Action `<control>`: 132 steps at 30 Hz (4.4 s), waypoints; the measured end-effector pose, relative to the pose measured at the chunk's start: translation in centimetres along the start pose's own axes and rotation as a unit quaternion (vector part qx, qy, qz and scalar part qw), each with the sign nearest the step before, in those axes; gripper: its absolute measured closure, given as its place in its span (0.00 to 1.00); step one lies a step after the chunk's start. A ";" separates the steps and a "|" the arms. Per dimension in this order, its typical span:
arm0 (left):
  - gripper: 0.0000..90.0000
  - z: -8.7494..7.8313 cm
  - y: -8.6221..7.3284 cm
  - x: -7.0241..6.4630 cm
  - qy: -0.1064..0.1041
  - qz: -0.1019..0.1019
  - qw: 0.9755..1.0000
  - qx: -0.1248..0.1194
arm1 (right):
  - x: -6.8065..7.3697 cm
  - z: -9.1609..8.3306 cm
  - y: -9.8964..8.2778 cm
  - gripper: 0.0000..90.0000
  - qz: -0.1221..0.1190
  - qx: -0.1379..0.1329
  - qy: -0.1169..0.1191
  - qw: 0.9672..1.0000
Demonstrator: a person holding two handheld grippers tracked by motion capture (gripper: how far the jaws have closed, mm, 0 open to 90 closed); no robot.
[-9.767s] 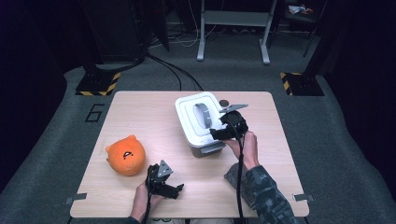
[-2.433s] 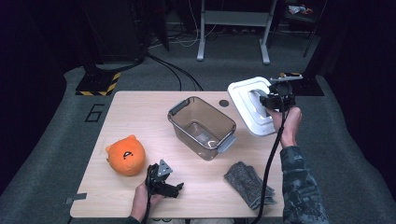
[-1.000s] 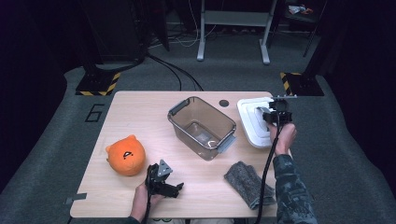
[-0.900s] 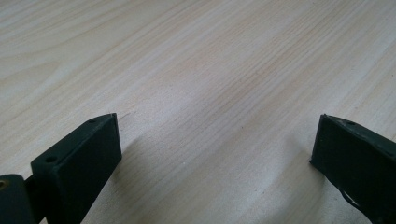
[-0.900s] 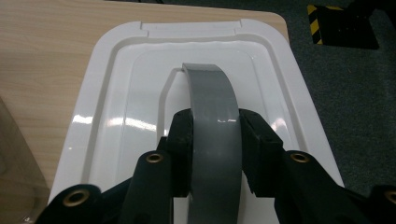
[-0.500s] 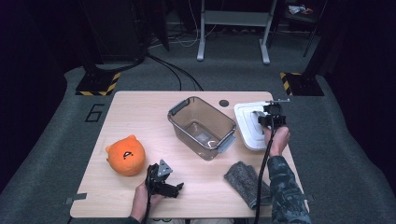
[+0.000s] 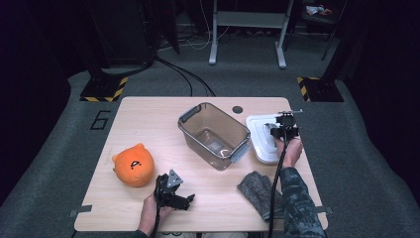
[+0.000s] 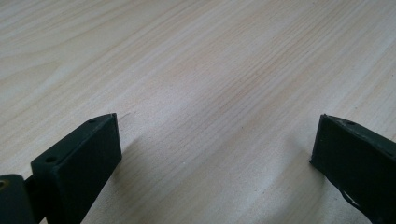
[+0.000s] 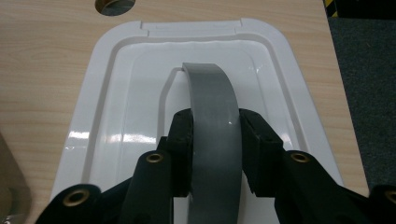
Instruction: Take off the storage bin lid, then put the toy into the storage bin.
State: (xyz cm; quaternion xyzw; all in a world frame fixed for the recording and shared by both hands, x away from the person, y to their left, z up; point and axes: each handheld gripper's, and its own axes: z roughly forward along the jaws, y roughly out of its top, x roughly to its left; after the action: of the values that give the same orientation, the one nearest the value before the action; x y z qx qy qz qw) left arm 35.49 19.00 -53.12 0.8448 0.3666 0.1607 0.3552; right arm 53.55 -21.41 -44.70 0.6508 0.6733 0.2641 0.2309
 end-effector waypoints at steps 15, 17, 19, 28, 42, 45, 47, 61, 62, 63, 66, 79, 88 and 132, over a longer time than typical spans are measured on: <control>0.01 0.0 0.0 0.0 0.000 0.000 1.000 0.000 | 0.1 1.5 -0.4 0.74 0.004 0.025 0.002 1.000; 0.01 0.0 0.0 0.0 0.000 0.000 1.000 0.000 | 0.0 1.7 -0.5 0.74 0.002 0.027 0.002 1.000; 0.01 0.0 0.0 0.0 0.000 0.000 1.000 0.000 | 0.0 1.9 -0.6 0.74 0.001 0.030 0.002 1.000; 0.01 0.0 0.0 0.0 0.000 0.000 1.000 0.000 | -0.2 2.4 -1.1 0.72 -0.002 0.052 0.014 0.999; 0.01 0.0 0.0 0.0 0.000 0.000 1.000 0.000 | -0.7 -0.6 -1.3 0.34 -0.015 0.029 0.058 0.998; 0.01 0.0 0.0 0.0 0.000 0.000 1.000 0.000 | -0.6 -1.5 -1.6 0.28 -0.022 0.023 0.068 0.997; 0.01 0.0 0.0 0.0 0.000 0.000 1.000 0.000 | -0.6 -2.0 -1.8 0.25 -0.030 0.012 0.073 0.997; 0.01 -0.1 0.0 0.1 -0.001 0.002 1.000 0.006 | -0.3 -5.9 -4.0 0.13 -0.078 -0.012 0.102 0.992; 0.01 -0.1 0.0 0.1 -0.001 0.002 1.000 0.004 | -0.3 -6.2 -4.2 0.12 -0.079 -0.016 0.103 0.991; 0.01 -0.1 0.0 0.1 -0.001 0.002 1.000 0.004 | -0.4 -6.5 -4.4 0.11 -0.078 -0.018 0.105 0.991; 0.01 0.0 0.0 0.1 0.001 0.001 1.000 0.004 | -0.5 -7.1 -5.1 0.09 -0.085 -0.018 0.107 0.991; 0.01 0.0 0.0 0.1 0.003 0.000 1.000 0.003 | -1.9 -7.8 -8.3 0.04 -0.096 -0.034 0.103 0.990; 0.01 0.0 0.0 0.0 0.004 -0.003 1.000 0.002 | -2.7 -7.8 -10.4 0.04 -0.103 -0.036 0.094 0.990; 0.01 -12.1 2.5 7.8 0.055 -0.052 0.993 -0.093 | -5.4 -4.2 -17.2 0.00 -0.099 -0.038 0.071 0.992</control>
State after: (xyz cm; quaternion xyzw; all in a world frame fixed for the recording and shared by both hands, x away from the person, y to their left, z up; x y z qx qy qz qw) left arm 35.57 29.36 -42.83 0.7779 0.4121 0.2217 0.4194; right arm 38.08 -27.23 -52.96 0.5511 0.7386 0.3113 0.2322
